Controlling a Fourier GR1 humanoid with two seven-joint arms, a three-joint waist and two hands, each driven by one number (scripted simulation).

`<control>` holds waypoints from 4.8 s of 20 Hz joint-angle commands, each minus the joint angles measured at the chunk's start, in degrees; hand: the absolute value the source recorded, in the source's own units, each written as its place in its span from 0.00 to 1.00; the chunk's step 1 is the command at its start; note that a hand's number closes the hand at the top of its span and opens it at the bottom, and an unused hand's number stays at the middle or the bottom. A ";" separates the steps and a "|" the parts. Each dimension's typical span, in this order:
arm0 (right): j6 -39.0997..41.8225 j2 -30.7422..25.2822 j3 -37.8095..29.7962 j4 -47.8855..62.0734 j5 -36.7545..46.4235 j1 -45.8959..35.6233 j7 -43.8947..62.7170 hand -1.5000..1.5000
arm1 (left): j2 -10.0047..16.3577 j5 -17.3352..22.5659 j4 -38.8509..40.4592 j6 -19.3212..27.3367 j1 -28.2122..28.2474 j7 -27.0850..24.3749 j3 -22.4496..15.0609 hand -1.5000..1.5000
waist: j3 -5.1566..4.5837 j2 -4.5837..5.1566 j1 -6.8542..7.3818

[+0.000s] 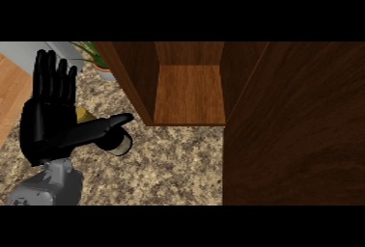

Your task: Pick up the wine, place it into the cabinet and close the cabinet

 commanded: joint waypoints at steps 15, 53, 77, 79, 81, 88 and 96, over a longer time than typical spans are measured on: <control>0.44 3.27 3.34 -1.74 4.26 0.40 1.15 0.00 | 0.36 5.43 5.07 -7.93 15.02 -12.89 4.98 0.00 | -0.01 0.02 0.05; 1.61 5.62 4.52 -1.86 6.11 0.90 1.60 0.00 | 5.66 11.35 57.27 -25.15 5.31 -44.47 16.04 0.00 | -0.03 0.10 -0.28; 3.95 2.11 -3.22 -0.02 -0.97 -2.07 2.49 0.00 | 6.69 15.04 90.91 -32.88 -10.62 -63.58 20.54 0.00 | -0.08 0.32 -0.82; 4.47 6.49 2.71 -5.46 4.01 6.44 -0.18 0.00 | 7.44 16.46 89.41 -34.45 -9.98 -61.21 20.91 0.00 | -0.06 0.20 -0.87; 2.18 3.83 -0.11 0.79 3.77 -2.66 2.76 0.00 | 5.19 14.48 91.42 -33.32 -9.90 -65.07 19.09 1.00 | -0.07 0.27 -0.60; 3.94 4.57 -0.31 3.81 5.07 -1.80 -1.58 0.00 | 9.00 15.62 92.61 -38.59 -9.68 -63.87 19.23 1.00 | -0.05 0.25 -0.48; 4.33 1.96 -4.37 1.09 -0.14 -2.02 1.63 0.00 | 5.87 12.72 93.91 -36.65 -10.17 -68.49 16.45 1.00 | -0.06 0.23 -0.64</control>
